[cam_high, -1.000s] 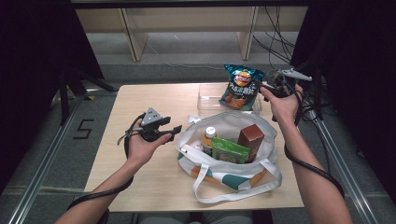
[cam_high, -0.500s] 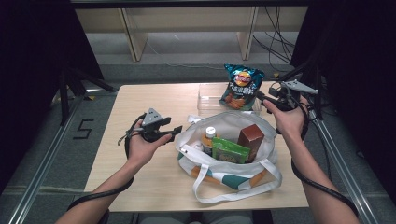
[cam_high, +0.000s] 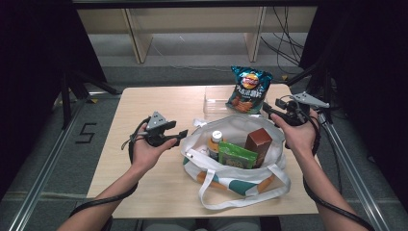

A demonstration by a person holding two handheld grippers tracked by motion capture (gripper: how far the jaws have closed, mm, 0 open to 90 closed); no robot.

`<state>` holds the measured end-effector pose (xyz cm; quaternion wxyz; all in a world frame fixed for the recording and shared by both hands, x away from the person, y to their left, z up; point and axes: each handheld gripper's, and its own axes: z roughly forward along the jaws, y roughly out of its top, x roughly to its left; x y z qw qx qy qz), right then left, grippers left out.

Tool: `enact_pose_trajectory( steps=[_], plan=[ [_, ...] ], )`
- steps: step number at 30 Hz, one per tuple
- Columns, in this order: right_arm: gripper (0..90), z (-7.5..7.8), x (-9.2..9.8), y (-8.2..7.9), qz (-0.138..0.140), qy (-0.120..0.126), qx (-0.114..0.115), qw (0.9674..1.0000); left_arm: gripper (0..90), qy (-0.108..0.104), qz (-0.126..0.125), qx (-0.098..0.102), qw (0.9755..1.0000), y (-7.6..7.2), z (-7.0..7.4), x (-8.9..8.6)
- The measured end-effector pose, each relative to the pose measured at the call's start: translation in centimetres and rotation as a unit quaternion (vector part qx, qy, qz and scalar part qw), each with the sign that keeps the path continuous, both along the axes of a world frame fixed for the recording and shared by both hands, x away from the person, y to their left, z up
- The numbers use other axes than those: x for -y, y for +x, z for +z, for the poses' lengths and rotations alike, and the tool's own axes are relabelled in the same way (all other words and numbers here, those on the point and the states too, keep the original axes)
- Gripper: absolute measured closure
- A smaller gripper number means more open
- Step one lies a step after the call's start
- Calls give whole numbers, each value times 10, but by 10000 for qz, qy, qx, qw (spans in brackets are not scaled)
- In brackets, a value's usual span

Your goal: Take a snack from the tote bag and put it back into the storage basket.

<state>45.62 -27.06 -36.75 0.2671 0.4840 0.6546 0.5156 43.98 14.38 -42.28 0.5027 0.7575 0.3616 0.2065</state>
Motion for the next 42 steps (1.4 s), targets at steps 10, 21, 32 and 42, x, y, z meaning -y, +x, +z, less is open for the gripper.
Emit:
enact_pose_trajectory(
  steps=[10,21,32,42],
  plan=[
    [427,3,-2,-21,220,-28,35,9997,388,-8,13,0,10000,0,0,0],
    [363,7,-8,-40,354,76,129,9993,388,-16,-22,2,10000,0,0,1],
    [327,5,-15,-57,435,123,161,9988,387,5,-1,-7,10000,0,0,1],
    [298,2,-24,-71,567,34,141,9983,387,5,0,-4,10000,0,0,0]
  ],
)
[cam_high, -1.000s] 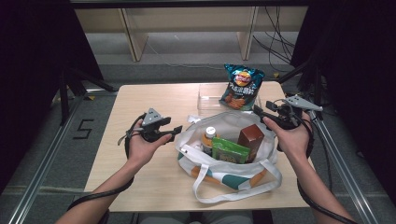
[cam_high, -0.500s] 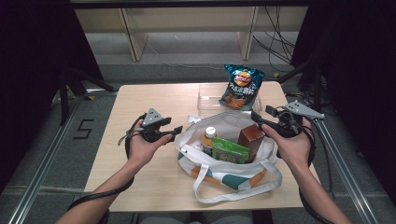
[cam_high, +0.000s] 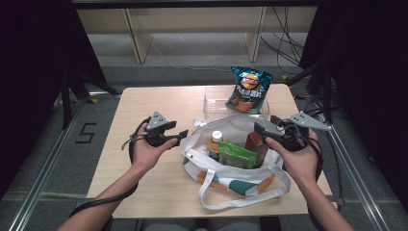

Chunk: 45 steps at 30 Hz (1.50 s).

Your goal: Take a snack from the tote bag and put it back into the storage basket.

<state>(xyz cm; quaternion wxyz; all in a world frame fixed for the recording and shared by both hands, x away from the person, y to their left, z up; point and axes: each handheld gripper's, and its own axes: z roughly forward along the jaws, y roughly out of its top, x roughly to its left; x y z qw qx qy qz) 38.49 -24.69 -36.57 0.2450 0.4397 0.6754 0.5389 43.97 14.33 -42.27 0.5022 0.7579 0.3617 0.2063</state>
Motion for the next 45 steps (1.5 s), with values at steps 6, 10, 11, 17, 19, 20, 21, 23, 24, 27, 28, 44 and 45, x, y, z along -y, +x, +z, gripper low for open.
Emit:
enact_pose_trajectory(
  steps=[6,10,11,17,19,20,21,23,24,27,28,44,45],
  plan=[
    [288,-9,-4,-7,83,-56,20,9999,387,-10,-10,-1,10000,0,0,0],
    [278,-15,-7,-10,130,-79,-79,9999,387,7,-1,-2,10000,0,0,0],
    [278,-14,-8,-11,106,-49,-103,9999,387,4,1,-3,10000,0,0,0],
    [268,-18,-11,-12,144,-167,-22,9998,387,9,-1,-5,10000,0,0,0],
    [266,-20,-13,-13,140,-143,-123,9997,387,10,-1,4,10000,0,0,0],
    [265,-21,-14,-13,189,-112,-153,9996,387,0,2,3,10000,0,0,0],
    [265,-23,-14,-12,164,-163,-106,9997,387,-4,4,3,10000,0,0,0],
    [265,-27,-14,-11,181,-187,-166,9995,386,-3,0,6,10000,0,0,0],
    [265,-28,-14,-11,135,-248,-135,9995,387,24,-21,25,10000,0,0,-1],
    [276,-31,-12,-10,168,-259,-176,9994,386,3,9,2,10000,0,0,-1],
    [280,-31,-13,-12,148,-160,-263,9994,386,3,9,2,10000,0,0,-1],
    [372,-39,-14,-18,185,-294,-134,9993,386,22,-7,26,10000,0,0,-1],
    [378,-39,-14,-18,176,-293,-125,9993,386,27,-10,28,10000,0,0,-1]
  ],
)
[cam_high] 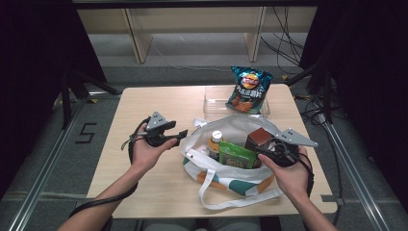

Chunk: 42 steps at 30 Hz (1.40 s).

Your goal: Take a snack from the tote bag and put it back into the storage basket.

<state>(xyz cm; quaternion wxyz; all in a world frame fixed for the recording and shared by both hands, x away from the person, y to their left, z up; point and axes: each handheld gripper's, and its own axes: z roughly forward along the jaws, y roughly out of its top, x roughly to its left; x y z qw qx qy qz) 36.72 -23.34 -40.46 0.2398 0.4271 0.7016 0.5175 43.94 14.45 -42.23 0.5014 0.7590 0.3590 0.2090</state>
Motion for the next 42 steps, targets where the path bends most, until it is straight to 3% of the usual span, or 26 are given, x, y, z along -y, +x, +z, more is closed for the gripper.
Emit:
enact_pose_trajectory(
  steps=[2,5,9,13,15,16,18,19,21,23,26,27,28,32,34,35,37,38,40,41,42],
  plan=[
    [386,1,1,-1,-86,-99,65,9999,386,-32,19,-27,10000,0,0,0],
    [390,1,1,-1,-94,1,94,9999,386,-22,22,-20,10000,0,0,0],
    [393,2,2,-2,-128,-46,28,9999,386,-17,18,-12,10000,0,0,0],
    [394,4,4,0,-85,-141,123,9998,386,3,4,1,10000,0,0,0],
    [395,6,3,-1,-107,-49,29,9999,386,1,4,2,10000,0,0,0],
    [395,7,4,1,-55,-88,162,9998,386,1,6,2,10000,0,0,0],
    [395,11,4,-1,-124,4,126,9998,386,-5,10,1,10000,0,0,0],
    [395,13,6,0,-132,-98,253,9995,386,-5,12,-3,10000,0,0,0],
    [395,16,5,-1,-188,41,168,9997,386,-14,23,-12,10000,0,0,0],
    [395,20,8,1,-115,-33,283,9995,386,-16,25,-14,10000,0,0,0],
    [395,24,9,0,-214,68,273,9994,386,-16,24,-2,10000,0,0,0],
    [395,25,10,2,-131,71,321,9994,386,-17,22,3,10000,0,0,0],
    [395,27,9,0,-268,133,283,9992,386,-17,22,2,10000,0,0,0],
    [396,32,10,0,-207,153,328,9991,386,-8,18,10,10000,0,0,0],
    [396,33,11,3,-153,136,458,9987,386,-17,28,8,10000,0,0,0],
    [396,34,11,1,-231,137,381,9989,386,-20,32,7,10000,0,0,0],
    [396,36,11,4,-154,131,478,9986,386,-23,27,4,10000,0,0,0],
    [396,37,11,2,-227,160,388,9989,386,-20,27,3,10000,0,0,0],
    [396,40,13,4,-218,127,508,9984,386,-24,28,5,10000,0,0,0],
    [396,42,12,2,-262,204,439,9985,386,-24,29,8,10000,0,1,0],
    [396,44,14,4,-233,119,571,9980,386,-22,29,9,10000,0,1,0]
  ],
)
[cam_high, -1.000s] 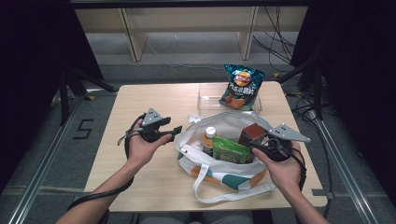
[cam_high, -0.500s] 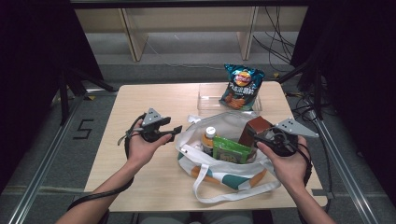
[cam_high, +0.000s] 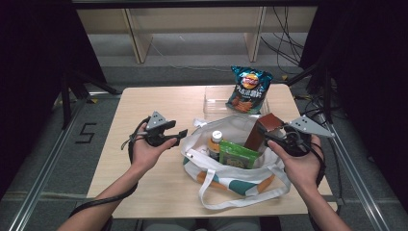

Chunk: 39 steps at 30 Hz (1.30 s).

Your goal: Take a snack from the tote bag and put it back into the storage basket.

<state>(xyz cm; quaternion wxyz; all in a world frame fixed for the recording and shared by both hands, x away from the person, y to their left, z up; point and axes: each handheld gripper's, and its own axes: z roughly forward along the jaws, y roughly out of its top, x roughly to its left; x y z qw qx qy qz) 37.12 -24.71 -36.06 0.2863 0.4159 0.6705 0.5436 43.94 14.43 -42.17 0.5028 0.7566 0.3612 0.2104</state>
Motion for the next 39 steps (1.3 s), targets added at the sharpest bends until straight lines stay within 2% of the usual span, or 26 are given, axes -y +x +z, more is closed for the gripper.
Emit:
enact_pose_trajectory(
  steps=[1,3,7,8,10,14,15,17,19,20,21,24,25,29,30,32,33,39],
  plan=[
    [396,2,-1,-1,-19,94,-83,9999,386,5,-4,1,10000,0,0,0],
    [396,5,0,1,0,63,33,10000,386,-4,2,0,10000,0,0,0],
    [396,10,2,1,-86,111,17,9999,386,-27,-8,5,10000,0,0,0],
    [397,11,4,3,-59,61,108,9999,385,-34,-17,5,10000,1,0,0],
    [396,13,3,3,-98,158,53,9998,383,-41,11,-4,10000,0,0,0],
    [396,15,6,7,-92,186,119,9997,383,-45,8,7,10000,0,1,1],
    [397,16,6,6,-143,248,56,9996,383,-45,8,7,10000,0,1,1],
    [397,18,7,8,-120,221,136,9996,383,-68,-24,15,10000,1,0,0],
    [397,21,7,7,-150,292,112,9994,381,-70,2,-1,10000,0,0,1],
    [397,22,7,8,-104,269,191,9994,380,-72,-7,6,10000,0,0,1],
    [397,24,7,6,-140,269,105,9995,380,-67,-22,11,10000,0,0,1],
    [397,28,7,8,-120,283,228,9993,379,-55,-33,26,10000,0,0,1],
    [397,30,7,8,-122,259,186,9994,379,-81,-24,16,10000,0,0,1],
    [397,37,8,11,-163,329,306,9989,379,-75,1,9,10000,0,1,1],
    [397,38,9,11,-155,270,329,9990,379,-71,-2,10,10000,0,1,1],
    [397,41,9,12,-132,303,316,9990,379,-65,-4,13,10000,1,1,0],
    [398,43,10,14,-152,275,391,9987,379,-67,-4,15,10000,1,1,0],
    [398,51,9,17,-205,317,434,9983,379,-70,-3,15,10000,1,1,1]
  ],
)
